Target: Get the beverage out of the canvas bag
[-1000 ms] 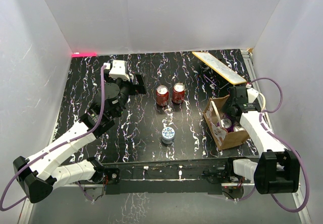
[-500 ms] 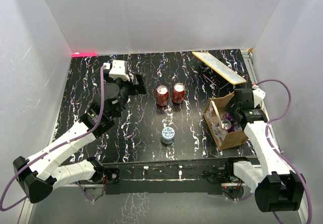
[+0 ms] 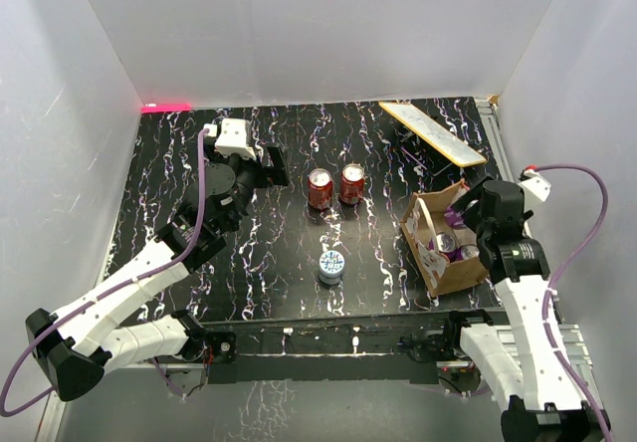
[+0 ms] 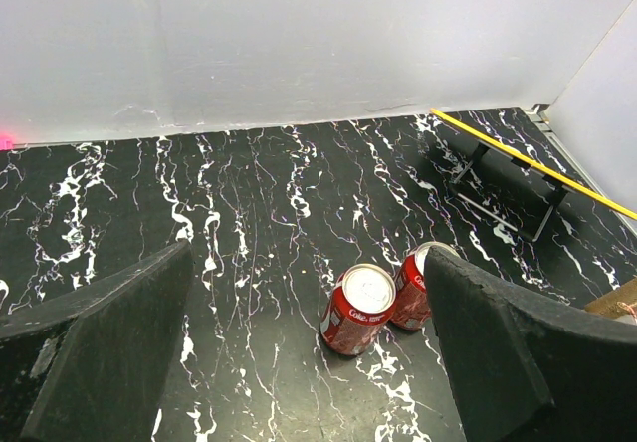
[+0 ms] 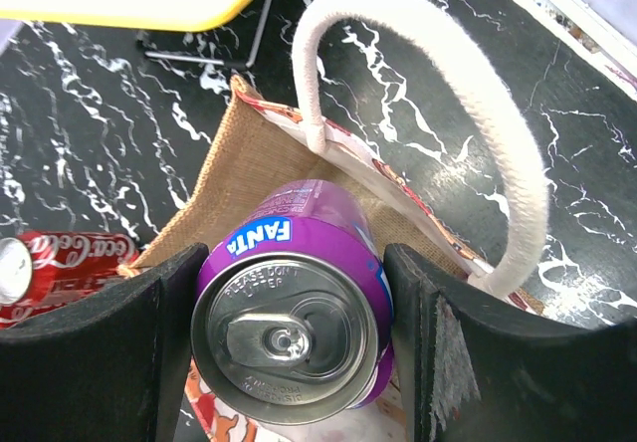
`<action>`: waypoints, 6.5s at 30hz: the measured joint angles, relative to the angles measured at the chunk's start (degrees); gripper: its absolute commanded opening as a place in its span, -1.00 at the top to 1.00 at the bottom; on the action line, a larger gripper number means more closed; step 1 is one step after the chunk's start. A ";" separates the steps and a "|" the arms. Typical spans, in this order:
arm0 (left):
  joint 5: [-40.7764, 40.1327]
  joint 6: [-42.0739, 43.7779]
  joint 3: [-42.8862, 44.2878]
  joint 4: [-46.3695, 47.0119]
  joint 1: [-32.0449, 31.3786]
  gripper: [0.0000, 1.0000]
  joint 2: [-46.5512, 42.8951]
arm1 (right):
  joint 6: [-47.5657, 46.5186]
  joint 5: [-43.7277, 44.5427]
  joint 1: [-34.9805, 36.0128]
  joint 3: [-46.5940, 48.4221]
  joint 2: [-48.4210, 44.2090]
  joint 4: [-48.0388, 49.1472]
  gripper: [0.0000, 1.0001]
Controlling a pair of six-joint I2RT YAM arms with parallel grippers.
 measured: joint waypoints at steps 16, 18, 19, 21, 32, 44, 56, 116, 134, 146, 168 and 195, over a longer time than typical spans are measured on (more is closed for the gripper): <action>0.39 -0.13 0.00 -0.02 0.00 -0.94 0.00 | -0.68 -6.67 0.00 6.19 -2.62 4.22 0.82; 0.39 -0.22 0.00 -0.02 0.00 -0.94 0.00 | -1.97 -9.40 0.00 7.04 -1.36 6.03 0.84; 0.39 -0.24 0.00 -0.02 0.00 -0.95 0.00 | -2.40 -10.67 0.00 7.41 -0.70 6.64 0.84; 0.39 -0.28 0.00 -0.02 0.00 -0.94 -0.02 | -4.37 -14.93 0.00 8.68 1.70 8.61 0.85; 0.39 -0.42 0.00 -0.02 0.00 -0.94 0.00 | -9.22 -36.20 0.02 15.47 17.16 14.58 0.85; 0.37 -0.42 0.00 -0.02 0.00 -0.94 -0.02 | -7.61 -36.83 18.05 14.14 26.73 18.40 0.85; -1.84 0.24 0.00 -0.02 0.00 -0.95 -0.07 | -11.45 -19.10 36.15 14.14 37.38 18.58 0.85; -4.81 0.66 0.00 0.00 0.00 -0.95 -1.03 | -16.44 1.29 45.40 28.28 52.02 14.88 -0.70; -4.57 0.00 0.00 -0.13 0.00 -0.94 -1.09 | -13.38 24.11 43.76 22.73 20.35 1.97 -0.73; -4.07 -0.96 0.00 -0.44 0.00 -0.94 -1.07 | -2.51 18.08 17.88 16.11 11.89 -10.29 -0.56; -3.98 -1.09 0.00 -1.11 0.00 -0.95 -1.07 | 17.62 9.51 14.23 2.86 11.76 -18.29 -0.48; -3.98 -1.31 0.00 -1.29 0.00 -0.94 -0.31 | 10.05 2.40 13.81 -0.24 15.15 -11.87 -0.39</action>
